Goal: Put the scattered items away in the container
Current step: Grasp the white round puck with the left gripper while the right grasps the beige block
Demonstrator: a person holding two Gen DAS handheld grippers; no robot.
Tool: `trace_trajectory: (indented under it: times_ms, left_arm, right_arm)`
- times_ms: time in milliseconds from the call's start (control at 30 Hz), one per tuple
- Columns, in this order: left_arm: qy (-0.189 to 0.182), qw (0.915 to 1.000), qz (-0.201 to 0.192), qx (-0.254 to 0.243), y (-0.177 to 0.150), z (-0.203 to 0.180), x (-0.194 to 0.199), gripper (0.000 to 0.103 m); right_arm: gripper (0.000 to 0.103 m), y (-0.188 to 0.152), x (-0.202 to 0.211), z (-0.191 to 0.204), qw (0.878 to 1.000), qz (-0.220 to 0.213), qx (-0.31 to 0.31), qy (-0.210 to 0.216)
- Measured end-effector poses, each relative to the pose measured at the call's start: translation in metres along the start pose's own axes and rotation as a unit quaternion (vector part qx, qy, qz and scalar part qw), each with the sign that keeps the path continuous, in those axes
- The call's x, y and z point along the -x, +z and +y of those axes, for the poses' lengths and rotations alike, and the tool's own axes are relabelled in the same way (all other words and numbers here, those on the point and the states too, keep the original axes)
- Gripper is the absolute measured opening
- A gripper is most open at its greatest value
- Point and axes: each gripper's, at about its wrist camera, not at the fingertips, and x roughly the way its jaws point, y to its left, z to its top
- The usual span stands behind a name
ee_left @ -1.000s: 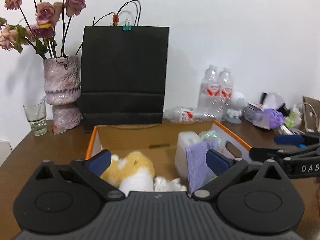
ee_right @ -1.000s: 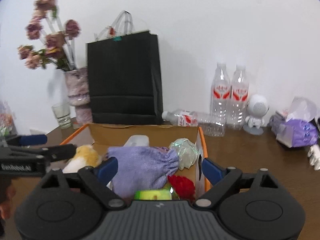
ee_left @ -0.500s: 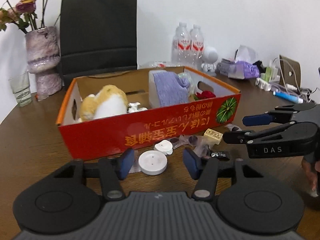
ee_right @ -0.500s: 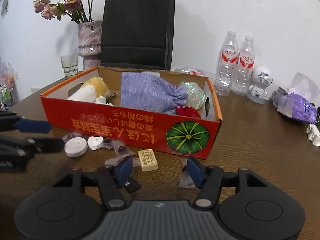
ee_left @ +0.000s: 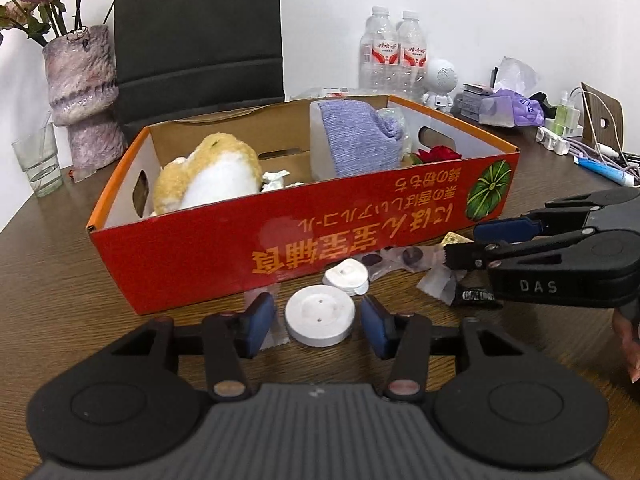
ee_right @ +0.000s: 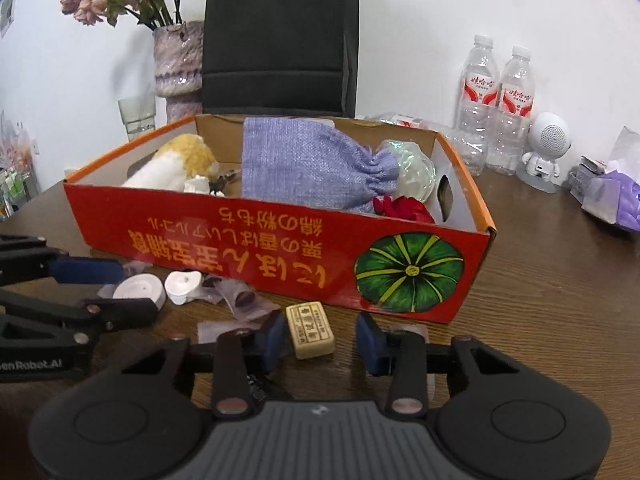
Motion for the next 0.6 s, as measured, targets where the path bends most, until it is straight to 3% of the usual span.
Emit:
trace_trajectory:
  times_ms: [33, 133, 600]
  left_arm:
    - [0.003, 1.0000, 0.002, -0.002, 0.000, 0.000, -0.001, 0.052]
    - [0.008, 0.9998, 0.002, -0.015, -0.002, -0.001, -0.003, 0.053]
    - [-0.015, 0.9987, -0.026, -0.041, 0.000, -0.011, 0.004, 0.047]
  right_arm:
    - [0.026, 0.000, 0.000, 0.001, 1.000, -0.001, 0.001, 0.001]
    - [0.021, -0.002, 0.003, 0.004, 1.000, -0.002, 0.010, -0.001]
    - [0.020, -0.006, 0.015, 0.001, 1.000, -0.011, -0.007, -0.008]
